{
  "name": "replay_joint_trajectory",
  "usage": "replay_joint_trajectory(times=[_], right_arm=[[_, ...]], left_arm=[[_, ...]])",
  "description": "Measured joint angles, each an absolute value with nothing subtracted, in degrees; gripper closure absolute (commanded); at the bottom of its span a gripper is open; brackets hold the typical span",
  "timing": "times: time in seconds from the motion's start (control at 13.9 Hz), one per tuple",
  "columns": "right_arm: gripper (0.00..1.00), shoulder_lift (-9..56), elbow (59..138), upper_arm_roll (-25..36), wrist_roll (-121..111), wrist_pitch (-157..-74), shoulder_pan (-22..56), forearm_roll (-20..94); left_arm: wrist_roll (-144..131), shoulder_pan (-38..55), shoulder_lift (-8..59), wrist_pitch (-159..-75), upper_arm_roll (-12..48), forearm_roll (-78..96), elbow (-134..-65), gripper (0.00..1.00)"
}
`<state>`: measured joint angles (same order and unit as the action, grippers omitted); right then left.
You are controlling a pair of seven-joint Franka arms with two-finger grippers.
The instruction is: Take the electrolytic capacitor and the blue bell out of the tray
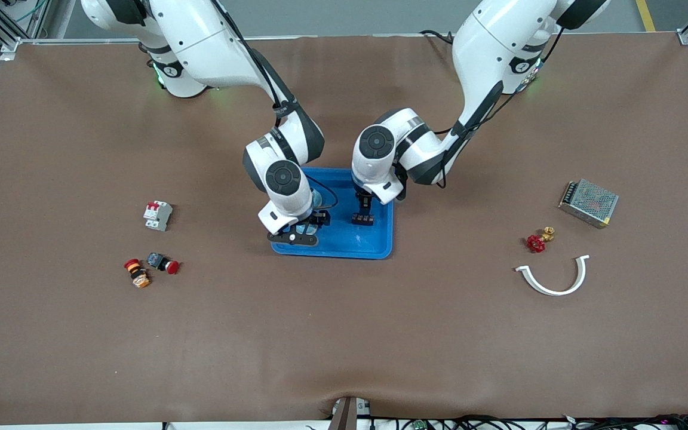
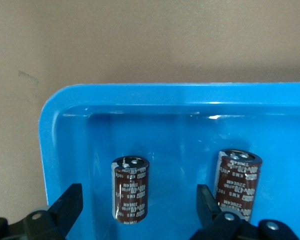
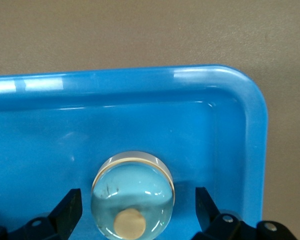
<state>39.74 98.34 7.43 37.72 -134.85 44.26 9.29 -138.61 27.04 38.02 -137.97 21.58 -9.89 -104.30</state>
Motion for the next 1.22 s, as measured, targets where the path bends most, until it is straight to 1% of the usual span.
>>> replay_joint_trajectory(times=[0.07, 0.14, 0.22, 0.29, 0.36, 0.5, 0.58, 0.65, 1.01, 1.08, 1.22], right_arm=[[0.00, 39.7, 98.3, 7.4, 37.7, -134.9, 44.3, 9.3], [0.00, 39.7, 98.3, 7.4, 37.7, -134.9, 44.3, 9.3], [0.04, 39.7, 98.3, 7.4, 37.7, -134.9, 44.3, 9.3], [0.15, 39.7, 98.3, 7.4, 37.7, -134.9, 44.3, 9.3], [0.26, 39.7, 98.3, 7.4, 37.7, -134.9, 44.3, 9.3], [0.51, 39.7, 98.3, 7.4, 37.7, -135.0, 44.3, 9.3], [0.63, 39.7, 98.3, 7.4, 37.7, -135.0, 44.3, 9.3], [0.64, 39.7, 98.3, 7.5, 37.7, -135.0, 44.3, 9.3], [0.65, 39.7, 97.9, 7.6, 37.4, -134.8, 44.3, 9.3], [0.65, 39.4, 97.5, 7.8, 36.4, -133.3, 44.3, 9.2], [0.65, 37.3, 95.8, 9.2, 32.2, -125.8, 43.7, 9.2]], left_arm=[[-138.9, 27.1, 38.0, -138.0, 21.6, -9.9, -104.3, 0.18], [-139.2, 27.2, 38.1, -138.0, 21.6, -9.9, -104.3, 0.34], [-139.7, 27.3, 38.1, -138.0, 21.6, -9.9, -104.3, 0.52], [-140.3, 27.3, 38.1, -138.0, 21.6, -9.9, -104.3, 0.56], [-140.7, 27.4, 38.1, -138.0, 21.6, -9.9, -104.3, 0.58], [-140.8, 27.4, 38.1, -138.0, 21.6, -10.5, -104.3, 0.82], [-141.0, 27.4, 38.1, -138.0, 21.6, -11.3, -104.3, 1.00], [-141.1, 27.4, 38.1, -138.0, 21.6, -11.9, -104.3, 1.00], [-141.1, 27.5, 38.1, -138.0, 21.6, -13.7, -104.2, 1.00], [-141.1, 27.6, 38.1, -138.0, 21.6, -13.9, -104.1, 1.00], [-141.0, 27.6, 38.1, -138.0, 21.6, -14.4, -103.9, 1.00]])
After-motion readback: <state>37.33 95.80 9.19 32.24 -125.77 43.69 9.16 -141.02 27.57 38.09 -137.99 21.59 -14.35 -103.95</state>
